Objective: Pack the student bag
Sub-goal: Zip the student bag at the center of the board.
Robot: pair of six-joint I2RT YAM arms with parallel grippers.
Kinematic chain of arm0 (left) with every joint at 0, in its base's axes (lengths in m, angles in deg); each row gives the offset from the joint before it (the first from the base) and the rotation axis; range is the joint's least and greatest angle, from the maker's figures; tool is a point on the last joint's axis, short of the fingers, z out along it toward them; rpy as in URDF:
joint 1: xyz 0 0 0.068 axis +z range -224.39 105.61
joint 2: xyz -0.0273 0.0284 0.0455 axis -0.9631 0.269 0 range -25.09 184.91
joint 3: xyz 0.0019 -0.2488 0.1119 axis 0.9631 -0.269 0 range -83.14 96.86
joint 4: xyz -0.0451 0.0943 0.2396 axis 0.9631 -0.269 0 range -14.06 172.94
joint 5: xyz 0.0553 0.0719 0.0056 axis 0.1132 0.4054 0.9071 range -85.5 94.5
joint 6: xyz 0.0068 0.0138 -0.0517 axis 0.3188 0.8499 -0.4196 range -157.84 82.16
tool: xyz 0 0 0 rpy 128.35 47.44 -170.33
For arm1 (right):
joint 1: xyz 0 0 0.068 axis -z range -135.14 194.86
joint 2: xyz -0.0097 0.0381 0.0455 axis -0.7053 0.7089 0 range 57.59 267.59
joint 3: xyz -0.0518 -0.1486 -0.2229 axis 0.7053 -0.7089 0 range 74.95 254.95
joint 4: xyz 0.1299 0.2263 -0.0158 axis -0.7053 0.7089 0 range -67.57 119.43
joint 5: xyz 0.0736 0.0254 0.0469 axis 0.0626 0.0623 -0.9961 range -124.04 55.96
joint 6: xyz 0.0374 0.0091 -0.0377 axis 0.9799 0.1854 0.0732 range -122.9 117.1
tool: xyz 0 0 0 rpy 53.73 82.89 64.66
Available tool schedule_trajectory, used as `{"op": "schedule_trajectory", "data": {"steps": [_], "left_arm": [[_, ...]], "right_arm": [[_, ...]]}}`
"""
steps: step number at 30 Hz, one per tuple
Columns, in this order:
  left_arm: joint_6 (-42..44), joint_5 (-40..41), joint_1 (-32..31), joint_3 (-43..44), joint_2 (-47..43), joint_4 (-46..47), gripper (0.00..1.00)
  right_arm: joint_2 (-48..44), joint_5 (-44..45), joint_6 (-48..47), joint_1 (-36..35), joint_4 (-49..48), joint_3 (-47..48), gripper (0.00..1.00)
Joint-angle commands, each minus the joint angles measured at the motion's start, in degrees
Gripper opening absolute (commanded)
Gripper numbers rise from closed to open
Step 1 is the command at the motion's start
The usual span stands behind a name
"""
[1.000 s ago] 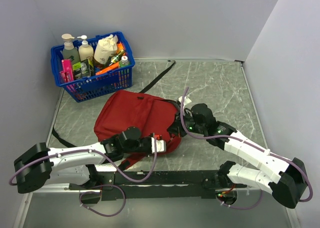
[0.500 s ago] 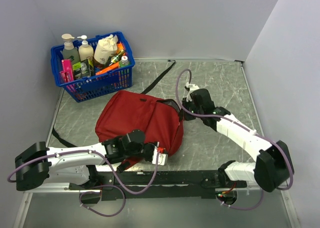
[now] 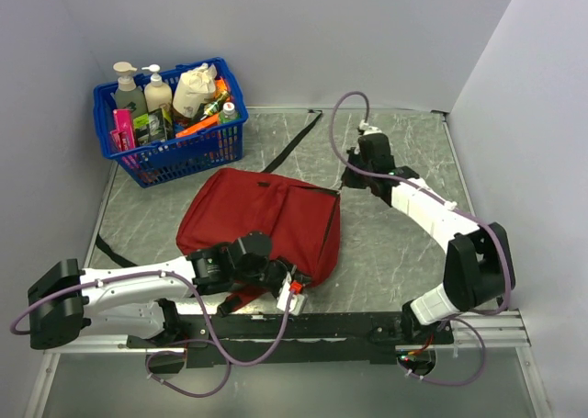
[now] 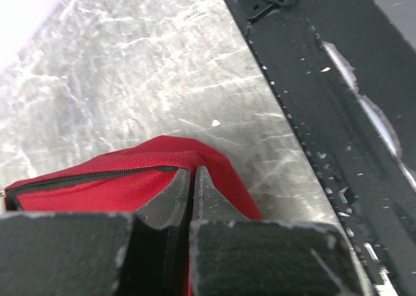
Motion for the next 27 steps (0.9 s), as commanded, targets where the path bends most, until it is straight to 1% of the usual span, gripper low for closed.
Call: {"op": "schedule_trajectory", "data": {"steps": [1, 2, 4, 6, 10, 12, 13, 14, 15, 16, 17, 18, 19, 20, 21, 22, 23, 25, 26, 27], "left_arm": [[4.3, -12.6, -3.0, 2.7, 0.1, -3.2, 0.01], [5.2, -12.6, -3.0, 2.7, 0.1, -3.4, 0.01], [6.7, -12.6, -3.2, 2.9, 0.4, -3.9, 0.01], [7.0, -12.5, -3.5, 3.2, 0.3, -4.4, 0.01], [8.5, -12.1, -3.6, 3.5, -0.3, -8.4, 0.01], [7.3, -11.6, -3.6, 3.7, -0.9, -10.3, 0.02], [6.2, -10.4, -3.6, 3.5, -1.1, -10.2, 0.09], [3.2, -9.3, -3.6, 3.2, -1.2, -8.1, 0.60], [0.7, -7.8, -3.6, 2.7, -1.5, -6.0, 0.90], [-2.1, -6.1, -3.6, 1.8, -1.7, -3.8, 0.99], [-7.5, -2.5, -3.6, 1.2, -1.8, -1.0, 0.96], [-9.4, -0.4, -3.6, 0.6, -2.1, 4.8, 0.96], [-11.5, 1.7, -3.6, -0.8, -2.2, 8.6, 0.96], [-16.3, 6.9, -3.5, -1.3, -2.0, 12.1, 0.96], [-18.6, 9.0, -3.5, -1.6, -1.0, 15.1, 0.96], [-20.8, 10.7, -3.5, -1.4, -0.2, 20.3, 0.96], [-25.2, 12.0, -3.5, -0.9, 0.8, 21.7, 0.96], [-29.7, 14.8, -3.5, 0.9, 4.2, 25.7, 0.96], [-33.5, 15.6, -3.8, 1.5, 5.4, 27.0, 0.96], [-35.3, 18.5, -4.0, 2.3, 7.8, 28.2, 0.96]], "right_arm": [[-7.8, 14.3, 0.2, 7.2, -6.4, 1.3, 0.00], [-11.2, 14.6, 0.1, 8.0, -6.0, 0.4, 0.00], [-14.8, 15.4, 0.2, 9.1, -4.9, -2.7, 0.00], [-20.0, 14.6, 0.6, 9.2, -4.3, -5.9, 0.00], [-27.0, 8.4, 2.9, 8.4, -1.4, -11.4, 0.00], [-29.1, 6.0, 4.8, 6.4, -1.1, -15.1, 0.00], [-31.1, 5.9, 5.1, 5.3, -0.7, -16.2, 0.00], [-32.1, 5.9, 5.7, 2.7, 0.2, -17.2, 0.00], [-32.9, 6.8, 5.8, 1.3, 0.9, -18.7, 0.00], [-34.7, 6.9, 6.1, 0.0, 1.8, -19.3, 0.00], [-35.4, 6.5, 6.4, -1.3, 3.0, -20.0, 0.00], [-36.2, 6.4, 6.7, -3.2, 3.9, -20.9, 0.00], [-37.9, 6.6, 6.6, -4.9, 4.3, -21.5, 0.00], [-38.7, 7.5, 6.6, -6.2, 6.5, -21.9, 0.00], [-39.3, 8.4, 6.8, -8.1, 7.7, -22.1, 0.00], [-40.9, 8.6, 6.9, -8.3, 8.5, -22.2, 0.00], [-41.7, 8.7, 7.0, -8.5, 9.3, -22.4, 0.00], [-43.8, 8.9, 7.0, -8.8, 11.0, -22.8, 0.00], [-44.4, 9.9, 6.8, -8.7, 11.2, -22.9, 0.00], [-44.7, 10.2, 6.6, -8.7, 11.4, -23.0, 0.00]]}}
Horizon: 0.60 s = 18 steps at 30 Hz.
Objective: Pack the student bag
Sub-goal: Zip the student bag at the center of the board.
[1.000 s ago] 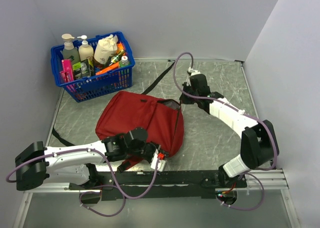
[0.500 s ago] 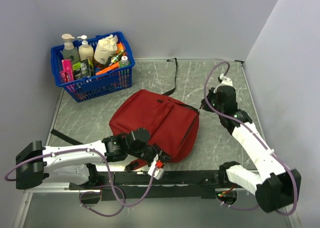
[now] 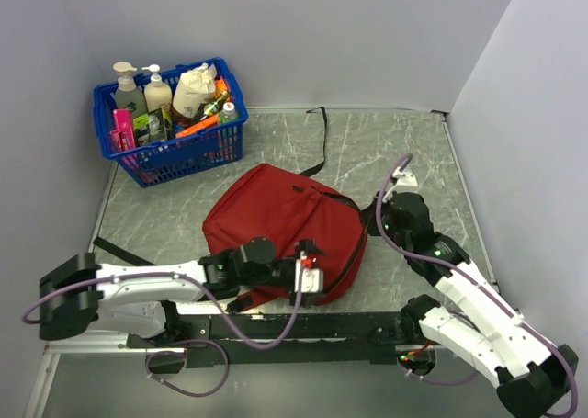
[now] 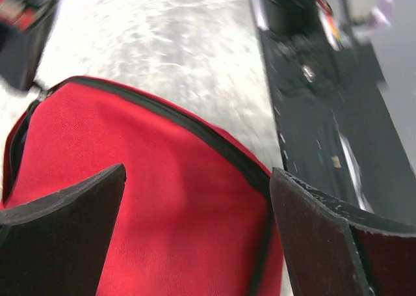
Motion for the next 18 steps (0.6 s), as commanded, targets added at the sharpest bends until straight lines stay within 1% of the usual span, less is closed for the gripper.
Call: {"op": "schedule_trajectory", "data": {"steps": [1, 2, 4, 6, 7, 8, 9, 10, 12, 16, 18], "left_arm": [[-16.9, 10.4, -0.8, 4.9, 6.4, 14.5, 0.96], [-20.1, 10.8, -1.2, 6.0, 7.5, 14.6, 0.96], [-21.8, 10.9, -2.0, 8.9, 11.0, 14.4, 0.96], [-23.4, 12.8, -3.5, 11.2, 14.5, 15.1, 0.96], [-23.5, 15.6, -3.9, 12.1, 15.7, 15.5, 0.96], [-24.4, 16.4, -4.3, 13.1, 18.2, 15.4, 0.96], [-27.6, 21.1, -4.3, 15.7, 19.6, 14.6, 0.96], [-29.9, 22.1, -4.3, 17.2, 21.0, 13.3, 0.96], [-30.7, 22.5, -4.3, 21.0, 23.8, 10.4, 0.96], [-31.8, 24.5, -4.4, 25.0, 27.8, 6.9, 0.96], [-31.7, 28.2, -4.4, 25.2, 28.7, 5.1, 0.96]], "right_arm": [[-3.4, 2.9, 0.7, -0.4, 1.8, -0.4, 0.00], [-3.4, 2.7, 0.7, -0.3, 1.7, -0.4, 0.00], [-3.0, 2.4, 0.8, -0.4, 1.2, -0.2, 0.00], [-2.5, 1.5, 0.5, -0.4, 0.6, 0.3, 0.00], [-2.1, 1.2, 0.3, -0.4, -0.1, 0.4, 0.00], [-2.0, 0.6, 0.2, -0.4, -0.6, 0.3, 0.00], [-1.8, 0.4, -0.4, -0.4, -0.9, 0.3, 0.00], [-1.7, 0.3, -0.7, -0.3, -1.3, 0.4, 0.00], [-1.7, 0.9, -1.4, -0.2, -1.3, 0.7, 0.00], [-2.6, 1.2, -2.4, 0.0, -1.9, 0.4, 0.00], [-3.3, 0.7, -2.6, 0.8, -1.9, 0.3, 0.00]]}}
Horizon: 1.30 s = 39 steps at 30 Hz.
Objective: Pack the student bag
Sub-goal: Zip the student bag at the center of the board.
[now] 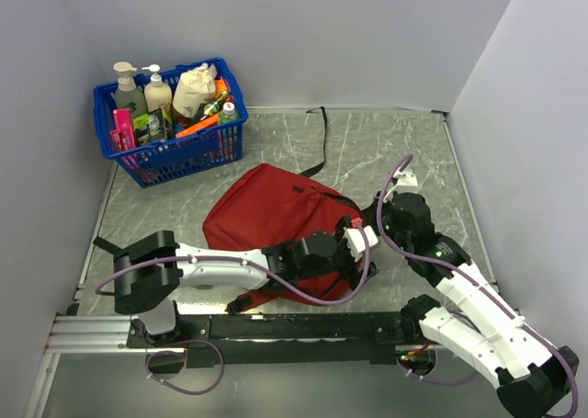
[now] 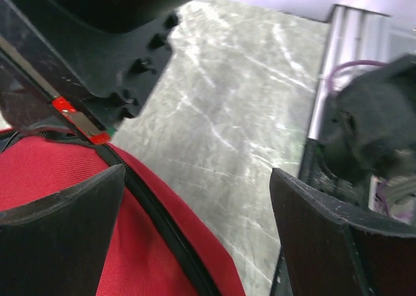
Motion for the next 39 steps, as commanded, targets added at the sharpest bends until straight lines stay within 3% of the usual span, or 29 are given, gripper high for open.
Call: {"op": "schedule_trajectory", "data": {"steps": [1, 8, 9, 11, 13, 18, 22, 26, 35, 36, 37, 39], "left_arm": [[-2.6, 8.0, -0.3, 2.2, 1.2, -3.4, 0.96], [-1.4, 7.6, -0.3, -4.1, -1.0, -1.3, 0.99], [-0.7, 6.3, -0.3, -4.3, -0.5, -0.2, 0.95], [0.3, 4.1, 0.4, -4.8, 0.2, 2.5, 0.49], [-2.1, 2.8, 2.1, -4.9, 0.4, 3.6, 0.18], [1.8, -1.0, 2.4, -6.3, -1.2, 6.1, 0.04], [10.0, -8.5, -0.3, -8.6, -3.9, 7.0, 0.01], [19.3, -23.8, -2.4, -13.2, -7.0, 8.2, 0.01], [25.4, -30.2, -1.6, -13.5, -10.7, 2.3, 0.04], [25.6, -30.5, -1.6, -13.9, -11.3, 2.3, 0.07], [26.8, -30.7, -1.6, -14.2, -12.5, 2.1, 0.25], [28.0, -31.0, -1.6, -14.4, -13.5, 0.2, 0.46]], "right_arm": [[-1.9, -0.7, -1.2, 1.0, -2.4, 0.3, 0.00], [-2.5, -4.2, -1.6, 2.8, -2.2, 0.3, 0.00], [-2.4, -4.6, -1.6, 2.8, -2.3, 0.3, 0.00], [-2.4, -5.1, -1.3, 3.1, -2.1, 0.4, 0.00], [-2.6, -5.5, -1.0, 3.2, -2.3, 0.4, 0.00], [-1.1, -5.4, -1.3, 3.5, -3.6, -0.5, 0.00], [4.0, -4.3, -2.2, 5.1, -7.3, -0.2, 0.00], [10.9, -1.6, -4.0, 7.1, -9.8, 3.9, 0.00], [26.3, -0.5, -3.0, 7.4, -15.6, 11.9, 0.00], [27.3, -1.1, -2.4, 7.2, -15.8, 12.7, 0.00], [28.5, -1.9, -2.3, 6.5, -16.2, 14.3, 0.00], [31.4, -3.5, -2.5, 4.6, -14.9, 16.9, 0.00]]}}
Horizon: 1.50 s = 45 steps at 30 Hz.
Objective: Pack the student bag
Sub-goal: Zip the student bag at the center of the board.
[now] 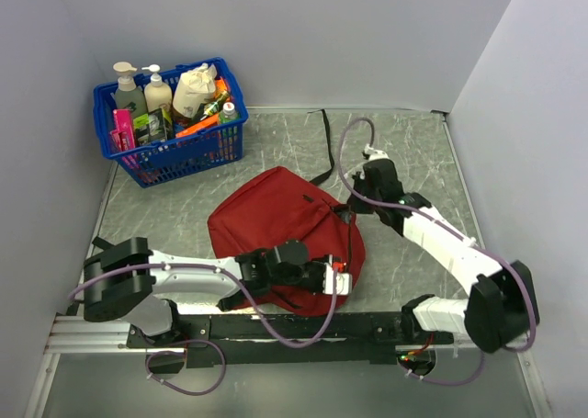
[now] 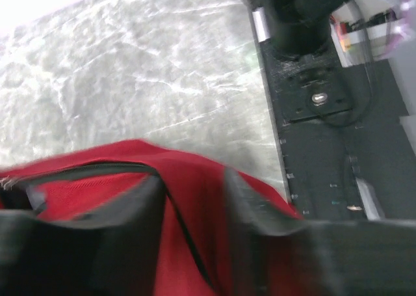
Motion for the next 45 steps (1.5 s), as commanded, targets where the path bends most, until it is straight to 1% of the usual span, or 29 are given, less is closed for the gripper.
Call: {"op": "schedule_trajectory", "data": {"steps": [1, 2, 3, 4, 5, 8, 10, 12, 14, 15, 16, 20, 24, 27, 29, 30, 31, 32, 33, 34, 35, 36, 38, 39, 40, 41, 42, 44, 45], "left_arm": [[3.3, -13.1, -2.7, -0.2, -5.6, -1.8, 0.48], [3.5, -13.1, -2.7, -0.1, -6.0, -2.9, 0.48], [4.0, -12.9, -2.7, -0.1, -6.4, -3.2, 0.46], [4.3, -13.1, -2.8, -0.3, -7.0, -3.1, 0.39], [4.6, -13.3, -2.8, -1.1, -7.3, -3.0, 0.37], [5.1, -13.4, -3.1, -2.9, -8.0, -0.7, 0.30], [5.6, -13.4, -3.6, -2.6, -8.3, -1.1, 0.24], [5.7, -13.6, -3.7, -2.3, -8.3, -2.3, 0.20], [6.2, -13.7, -3.7, -2.2, -8.5, -2.5, 0.11], [6.4, -14.0, -3.8, -2.2, -8.5, -2.5, 0.01], [6.8, -14.1, -3.8, -2.1, -8.4, -2.4, 0.01], [9.2, -15.8, -4.0, -0.8, -8.2, -4.6, 0.01], [10.9, -15.3, -4.3, -0.2, -8.7, -5.8, 0.01], [10.9, -14.2, -4.4, 0.4, -8.8, -6.6, 0.01], [11.0, -12.9, -4.5, 1.7, -8.4, -7.3, 0.01], [11.0, -11.7, -4.4, 2.3, -7.8, -7.7, 0.04], [11.4, -9.1, -4.4, 4.4, -7.3, -8.6, 0.16], [12.2, -7.9, -4.1, 5.8, -6.7, -9.5, 0.35], [12.3, -6.8, -3.1, 9.2, -5.7, -12.3, 0.82], [12.1, -4.2, -2.4, 11.4, -5.0, -13.7, 1.00], [10.6, -3.1, -1.5, 13.7, -4.4, -15.7, 0.97], [9.9, -1.6, 0.5, 18.6, -3.1, -19.2, 0.96], [8.5, 2.1, 2.4, 24.2, -1.6, -24.6, 0.96], [7.9, 2.1, 5.3, 29.4, -0.4, -27.2, 0.96], [7.4, 1.5, 7.0, 32.0, -0.1, -32.5, 0.96], [6.1, 0.3, 8.8, 34.1, 0.1, -34.0, 0.96], [5.5, 0.7, 11.9, 38.0, 0.2, -35.3, 0.96], [2.0, 1.6, 14.7, 43.1, 0.7, -40.5, 0.96], [0.7, 2.0, 17.8, 49.4, 1.8, -43.0, 0.96]], "right_arm": [[4.2, 2.3, 0.0, -2.8, -8.1, 8.0, 0.00], [4.7, 2.5, -0.7, -5.6, -7.7, 8.0, 0.00], [4.6, 3.0, -0.5, -6.7, -7.3, 7.8, 0.00], [4.3, 2.8, -0.4, -7.3, -6.8, 6.8, 0.00], [4.1, 2.8, -0.3, -8.5, -7.4, 6.3, 0.00], [7.1, 4.1, -1.2, -8.4, -5.2, 8.1, 0.00], [8.9, 6.2, -2.0, -8.5, -4.9, 10.8, 0.00], [10.8, 7.8, -2.2, -8.4, -4.4, 12.8, 0.00], [12.1, 9.7, -2.1, -8.5, -4.3, 13.8, 0.00], [12.7, 10.5, -2.0, -8.4, -4.0, 14.9, 0.00], [13.4, 13.3, -2.0, -8.4, -3.7, 15.5, 0.00], [18.6, 18.1, -2.2, -8.1, -2.2, 19.9, 0.00], [20.6, 16.8, -2.4, -6.4, -5.0, 23.7, 0.00], [21.7, 16.9, -2.2, -5.7, -4.9, 26.1, 0.00], [21.7, 16.5, -1.5, -4.7, -5.8, 26.1, 0.00], [21.7, 16.3, -0.9, -4.2, -5.8, 26.2, 0.00], [21.3, 16.2, -0.5, -3.7, -5.8, 26.2, 0.00], [21.0, 15.8, 0.2, -2.3, -5.8, 26.3, 0.00], [20.7, 15.1, 0.7, -1.7, -5.6, 26.4, 0.00], [20.0, 14.8, 0.8, -1.3, -5.7, 26.4, 0.00], [19.7, 14.6, 0.7, -0.6, -5.6, 26.9, 0.00], [19.6, 14.7, 0.8, 0.4, -4.7, 27.6, 0.00], [20.7, 13.2, 0.7, 2.0, -2.7, 31.0, 0.00], [21.1, 12.7, 0.3, 3.3, -1.1, 32.0, 0.00], [22.1, 11.4, 0.0, 4.2, -0.5, 33.1, 0.00], [22.6, 9.6, 0.0, 5.2, 0.3, 35.8, 0.06], [23.3, 7.9, 0.2, 7.6, 2.6, 37.6, 0.21], [24.7, 4.2, -0.3, 9.2, 3.9, 41.4, 0.28], [24.8, 3.3, -0.6, 9.7, 4.4, 42.5, 0.39]]}}
